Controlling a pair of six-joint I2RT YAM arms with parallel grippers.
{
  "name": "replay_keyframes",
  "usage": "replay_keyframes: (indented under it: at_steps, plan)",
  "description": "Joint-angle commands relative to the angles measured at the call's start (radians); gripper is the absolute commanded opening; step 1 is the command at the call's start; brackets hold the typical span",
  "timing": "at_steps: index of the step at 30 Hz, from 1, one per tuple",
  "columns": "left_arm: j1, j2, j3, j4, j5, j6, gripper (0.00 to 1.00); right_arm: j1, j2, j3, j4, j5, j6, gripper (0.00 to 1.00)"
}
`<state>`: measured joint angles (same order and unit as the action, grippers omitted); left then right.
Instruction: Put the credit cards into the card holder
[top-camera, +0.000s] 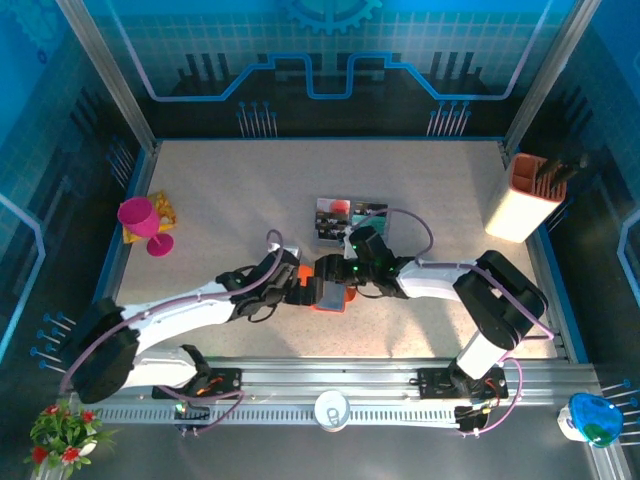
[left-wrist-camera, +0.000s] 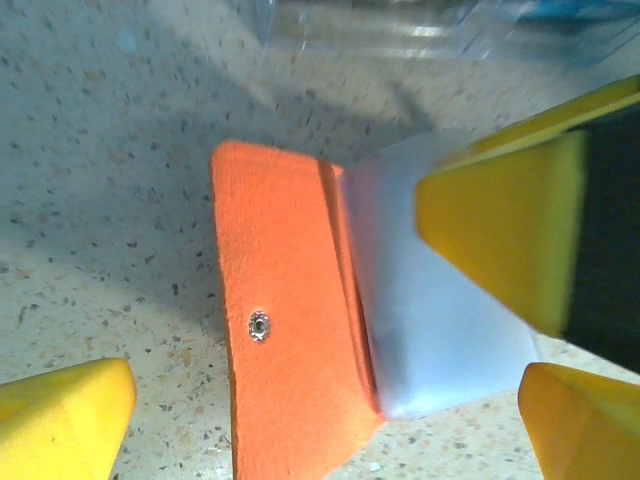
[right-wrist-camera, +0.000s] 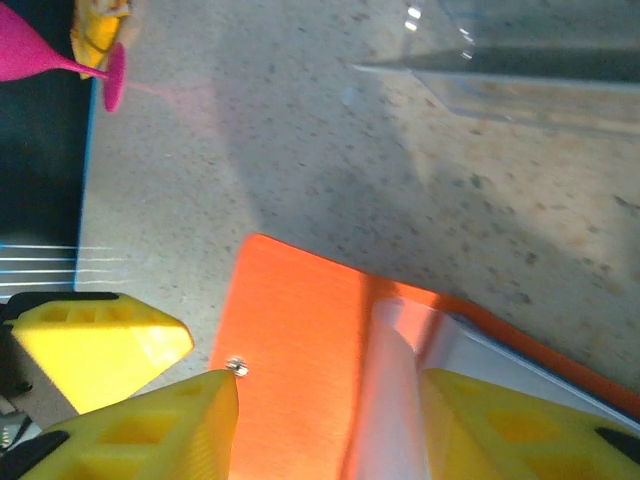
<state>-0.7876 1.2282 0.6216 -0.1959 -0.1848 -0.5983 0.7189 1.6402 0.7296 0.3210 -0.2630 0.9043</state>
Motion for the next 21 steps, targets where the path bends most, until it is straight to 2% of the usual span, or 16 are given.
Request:
replay_keyframes:
  at_steps: [1, 5, 12, 21]
  plan:
    - [0.006, -0.085, -0.033, -0.031, -0.085, -0.067, 0.99, 0.033, -0.006, 0.041, -0.045, -0.034, 0.006, 0.53]
    - [0.022, -0.183, -0.079, -0.054, -0.131, -0.103, 0.99, 0.053, 0.017, 0.077, -0.077, -0.028, 0.013, 0.53]
    - [0.061, -0.311, -0.142, -0.080, -0.145, -0.126, 0.99, 0.077, 0.095, 0.137, -0.080, -0.035, 0.036, 0.54]
    - [0.089, -0.325, -0.170, -0.080, -0.127, -0.112, 0.99, 0.086, 0.181, 0.164, -0.005, -0.060, 0.088, 0.54]
